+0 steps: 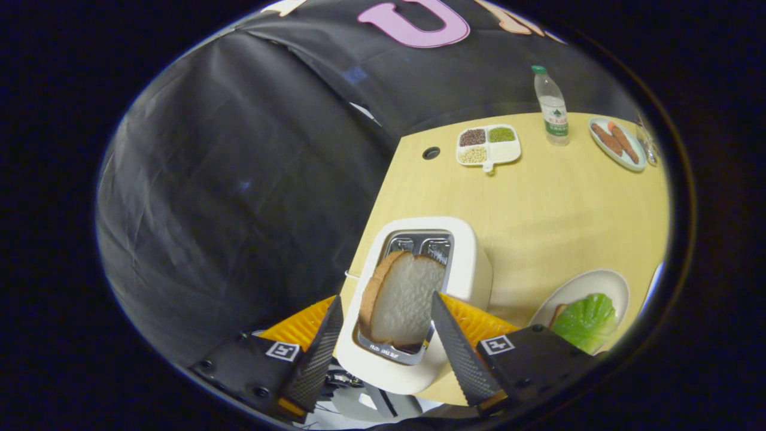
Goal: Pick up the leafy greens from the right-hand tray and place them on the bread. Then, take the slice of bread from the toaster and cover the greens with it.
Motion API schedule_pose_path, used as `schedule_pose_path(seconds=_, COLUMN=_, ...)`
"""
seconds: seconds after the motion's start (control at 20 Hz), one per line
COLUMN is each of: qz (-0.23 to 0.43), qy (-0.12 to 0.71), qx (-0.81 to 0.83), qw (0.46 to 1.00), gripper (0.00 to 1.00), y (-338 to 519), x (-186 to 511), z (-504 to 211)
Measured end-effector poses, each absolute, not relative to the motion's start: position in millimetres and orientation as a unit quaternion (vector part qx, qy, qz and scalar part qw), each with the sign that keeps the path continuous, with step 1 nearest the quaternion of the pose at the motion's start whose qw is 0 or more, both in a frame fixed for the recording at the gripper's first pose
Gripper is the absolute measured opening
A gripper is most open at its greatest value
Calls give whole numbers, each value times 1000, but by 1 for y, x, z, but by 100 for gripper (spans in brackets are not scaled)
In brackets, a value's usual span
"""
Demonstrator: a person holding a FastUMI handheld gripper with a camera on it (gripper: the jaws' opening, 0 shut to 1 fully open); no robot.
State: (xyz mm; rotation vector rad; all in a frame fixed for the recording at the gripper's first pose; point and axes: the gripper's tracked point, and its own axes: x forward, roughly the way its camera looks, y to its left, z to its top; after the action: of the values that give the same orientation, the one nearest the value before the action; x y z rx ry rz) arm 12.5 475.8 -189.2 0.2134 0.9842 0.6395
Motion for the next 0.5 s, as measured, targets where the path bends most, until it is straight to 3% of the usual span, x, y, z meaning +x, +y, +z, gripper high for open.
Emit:
schedule_pose_path(seconds=0.4, qz=273, qy=454, qx=47, qw=847, gripper=42, y=464, x=18, z=-202)
schedule_pose_path(seconds=0.5, qz=262, qy=450, qx=40, qw=853, gripper=26, y=458, x=23, z=-201)
